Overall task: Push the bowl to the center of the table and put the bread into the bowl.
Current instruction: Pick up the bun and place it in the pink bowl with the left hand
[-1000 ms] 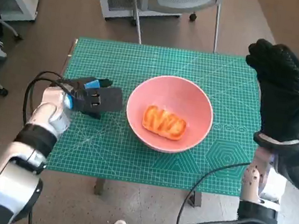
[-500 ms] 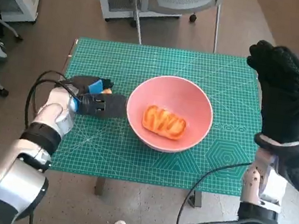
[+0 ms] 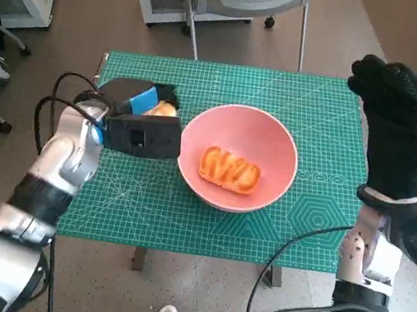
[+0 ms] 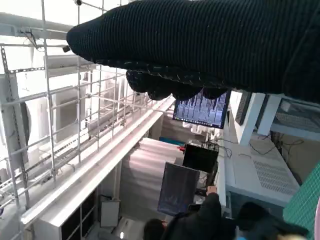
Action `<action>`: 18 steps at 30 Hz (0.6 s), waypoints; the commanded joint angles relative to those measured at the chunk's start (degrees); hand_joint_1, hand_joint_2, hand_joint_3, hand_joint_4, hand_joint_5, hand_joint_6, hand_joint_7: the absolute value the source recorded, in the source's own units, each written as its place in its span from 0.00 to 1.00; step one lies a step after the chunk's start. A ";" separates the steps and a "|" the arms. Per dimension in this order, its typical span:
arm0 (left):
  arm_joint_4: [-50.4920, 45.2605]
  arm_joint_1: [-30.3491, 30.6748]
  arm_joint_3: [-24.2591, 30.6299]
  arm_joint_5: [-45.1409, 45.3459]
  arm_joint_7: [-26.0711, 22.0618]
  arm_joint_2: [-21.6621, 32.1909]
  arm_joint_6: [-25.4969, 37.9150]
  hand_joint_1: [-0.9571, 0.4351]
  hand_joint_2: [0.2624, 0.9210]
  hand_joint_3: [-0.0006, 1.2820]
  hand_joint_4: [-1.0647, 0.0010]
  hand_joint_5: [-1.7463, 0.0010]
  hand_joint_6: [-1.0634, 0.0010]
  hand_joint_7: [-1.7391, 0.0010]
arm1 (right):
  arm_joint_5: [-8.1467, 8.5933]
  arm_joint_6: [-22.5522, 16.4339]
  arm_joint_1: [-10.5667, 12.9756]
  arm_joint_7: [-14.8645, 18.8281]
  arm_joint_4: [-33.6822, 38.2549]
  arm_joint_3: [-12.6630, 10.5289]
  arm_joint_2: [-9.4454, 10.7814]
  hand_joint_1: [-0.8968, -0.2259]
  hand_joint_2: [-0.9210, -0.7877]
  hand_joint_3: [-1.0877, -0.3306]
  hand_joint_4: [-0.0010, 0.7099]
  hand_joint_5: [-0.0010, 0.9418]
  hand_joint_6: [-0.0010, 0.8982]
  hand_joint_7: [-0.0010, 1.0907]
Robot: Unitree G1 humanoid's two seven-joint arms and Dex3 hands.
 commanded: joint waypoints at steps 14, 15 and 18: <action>-32.95 -0.46 1.67 2.38 -3.54 -3.14 2.19 0.69 1.00 0.02 0.29 0.38 0.37 0.36 | 0.64 1.68 1.48 0.88 0.66 0.35 -0.02 0.48 0.00 0.54 0.50 0.00 0.43 0.00; -33.15 -0.37 1.72 2.51 -3.69 -3.22 2.32 0.69 1.00 0.02 0.28 0.38 0.37 0.36 | 0.64 1.72 1.48 0.89 0.64 0.34 -0.01 0.48 0.00 0.54 0.50 0.00 0.43 0.00; -33.50 -0.20 1.92 2.91 -4.07 -3.49 2.48 0.69 1.00 0.02 0.28 0.38 0.38 0.35 | 0.67 1.81 1.49 0.92 0.59 0.33 -0.02 0.48 0.00 0.54 0.50 0.00 0.43 0.00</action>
